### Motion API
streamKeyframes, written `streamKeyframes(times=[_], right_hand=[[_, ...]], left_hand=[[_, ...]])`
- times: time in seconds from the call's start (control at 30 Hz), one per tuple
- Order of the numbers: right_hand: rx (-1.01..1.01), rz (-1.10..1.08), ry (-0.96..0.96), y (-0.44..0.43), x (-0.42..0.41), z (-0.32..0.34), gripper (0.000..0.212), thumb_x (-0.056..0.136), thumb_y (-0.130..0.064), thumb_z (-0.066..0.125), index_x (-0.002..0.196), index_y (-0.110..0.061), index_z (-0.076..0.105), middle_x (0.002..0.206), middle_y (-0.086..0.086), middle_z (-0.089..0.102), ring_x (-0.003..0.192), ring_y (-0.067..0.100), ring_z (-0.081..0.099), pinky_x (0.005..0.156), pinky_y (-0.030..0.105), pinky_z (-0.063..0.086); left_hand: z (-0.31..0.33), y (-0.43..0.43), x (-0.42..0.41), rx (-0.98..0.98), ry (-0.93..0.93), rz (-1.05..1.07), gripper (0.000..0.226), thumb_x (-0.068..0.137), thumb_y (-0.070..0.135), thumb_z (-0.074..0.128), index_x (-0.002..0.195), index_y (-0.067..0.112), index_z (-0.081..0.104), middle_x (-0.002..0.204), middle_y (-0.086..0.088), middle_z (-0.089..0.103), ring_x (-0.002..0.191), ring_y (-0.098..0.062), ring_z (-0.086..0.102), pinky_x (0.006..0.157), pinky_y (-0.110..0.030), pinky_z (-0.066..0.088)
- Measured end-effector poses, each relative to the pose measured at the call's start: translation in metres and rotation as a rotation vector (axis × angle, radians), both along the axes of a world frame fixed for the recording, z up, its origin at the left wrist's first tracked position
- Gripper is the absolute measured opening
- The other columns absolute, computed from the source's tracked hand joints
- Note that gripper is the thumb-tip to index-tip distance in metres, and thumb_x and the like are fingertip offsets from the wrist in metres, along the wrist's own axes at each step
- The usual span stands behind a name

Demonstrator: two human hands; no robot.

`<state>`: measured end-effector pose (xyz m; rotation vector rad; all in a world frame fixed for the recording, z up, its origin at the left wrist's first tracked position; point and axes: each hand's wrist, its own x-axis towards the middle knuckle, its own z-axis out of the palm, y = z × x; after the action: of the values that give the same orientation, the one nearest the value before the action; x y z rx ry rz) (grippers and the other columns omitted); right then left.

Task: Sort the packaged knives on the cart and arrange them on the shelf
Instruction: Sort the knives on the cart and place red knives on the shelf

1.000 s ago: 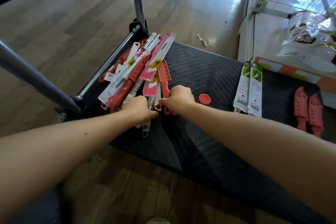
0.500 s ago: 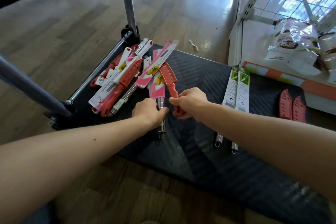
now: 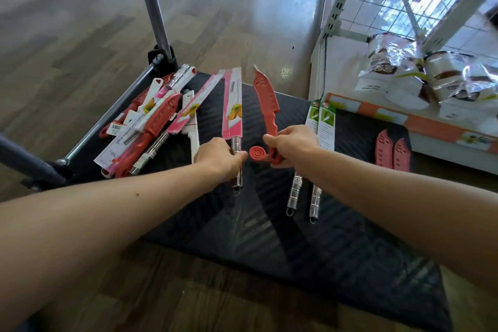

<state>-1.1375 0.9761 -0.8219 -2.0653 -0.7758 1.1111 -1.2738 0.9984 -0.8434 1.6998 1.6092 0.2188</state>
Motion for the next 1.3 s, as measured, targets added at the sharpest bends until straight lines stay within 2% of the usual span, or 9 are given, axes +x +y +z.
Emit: streamKeyframes(times=[0.2,0.37,0.47,0.63,0.8,1.0,1.13,1.23,1.3], right_hand=[[-0.043,-0.057,0.076,-0.018,0.021,-0.002,0.023,0.088,-0.016,0.065,0.070,-0.010,0.051,0.071,0.011,0.059,0.059,0.019,0.063,0.057,0.032,0.057],[-0.054,-0.099,0.081,-0.025,0.035,-0.005,0.015,0.088,-0.017,0.065,0.086,-0.006,0.055,0.075,0.011,0.061,0.061,0.018,0.065,0.056,0.031,0.057],[-0.045,-0.110,0.097,-0.028,0.040,-0.005,0.016,0.088,-0.016,0.065,0.081,-0.008,0.053,0.077,0.010,0.060,0.062,0.018,0.065,0.058,0.031,0.057],[-0.038,-0.134,0.119,-0.031,0.048,-0.007,0.017,0.086,-0.015,0.067,0.079,-0.007,0.053,0.079,0.013,0.060,0.060,0.020,0.065,0.062,0.035,0.059],[-0.045,-0.159,0.130,-0.039,0.059,-0.011,0.017,0.085,-0.015,0.068,0.077,-0.009,0.054,0.083,0.014,0.063,0.063,0.021,0.066,0.049,0.028,0.056],[-0.058,-0.155,0.114,-0.045,0.074,-0.015,0.019,0.086,-0.017,0.068,0.075,-0.010,0.053,0.074,0.010,0.062,0.060,0.017,0.066,0.059,0.031,0.058],[-0.068,-0.168,0.127,-0.046,0.077,-0.015,0.019,0.086,-0.017,0.067,0.076,-0.010,0.053,0.076,0.011,0.062,0.061,0.017,0.066,0.059,0.031,0.058],[-0.056,-0.180,0.136,-0.046,0.078,-0.015,0.018,0.087,-0.016,0.066,0.076,-0.009,0.053,0.074,0.010,0.061,0.060,0.017,0.065,0.061,0.032,0.058],[-0.046,-0.201,0.143,-0.048,0.080,-0.014,0.014,0.087,-0.017,0.066,0.085,-0.006,0.057,0.080,0.011,0.062,0.059,0.017,0.064,0.056,0.031,0.058]], left_hand=[[0.012,-0.001,0.021,0.076,0.013,-0.109,0.036,0.085,0.042,0.061,0.094,0.008,0.066,0.088,-0.010,0.068,0.087,-0.026,0.064,0.082,-0.037,0.051],[0.008,-0.002,0.029,0.047,0.057,-0.131,0.032,0.087,0.041,0.059,0.087,0.009,0.064,0.086,-0.010,0.066,0.087,-0.026,0.063,0.078,-0.034,0.050],[0.004,-0.002,0.033,0.025,0.060,-0.144,0.034,0.087,0.043,0.059,0.083,0.010,0.063,0.086,-0.010,0.068,0.085,-0.026,0.065,0.079,-0.035,0.052],[-0.002,-0.001,0.045,0.017,0.095,-0.168,0.033,0.087,0.040,0.059,0.092,0.008,0.064,0.090,-0.010,0.068,0.086,-0.027,0.065,0.078,-0.035,0.053],[-0.008,0.006,0.055,0.024,0.185,-0.210,0.036,0.088,0.040,0.058,0.099,0.006,0.063,0.095,-0.011,0.067,0.089,-0.027,0.064,0.076,-0.033,0.050],[-0.014,0.004,0.061,0.016,0.260,-0.280,0.036,0.086,0.038,0.060,0.102,0.005,0.061,0.102,-0.012,0.066,0.094,-0.029,0.063,0.081,-0.034,0.050],[-0.014,0.002,0.062,0.030,0.349,-0.311,0.056,0.084,0.045,0.060,0.124,0.010,0.047,0.123,-0.011,0.054,0.109,-0.029,0.056,0.091,-0.040,0.049],[-0.010,0.001,0.069,0.095,0.322,-0.293,0.064,0.085,0.047,0.057,0.134,0.011,0.038,0.134,-0.013,0.043,0.119,-0.031,0.049,0.095,-0.044,0.046],[-0.006,-0.002,0.076,0.137,0.299,-0.299,0.065,0.086,0.047,0.055,0.137,0.012,0.035,0.136,-0.013,0.039,0.123,-0.032,0.044,0.098,-0.044,0.044]])
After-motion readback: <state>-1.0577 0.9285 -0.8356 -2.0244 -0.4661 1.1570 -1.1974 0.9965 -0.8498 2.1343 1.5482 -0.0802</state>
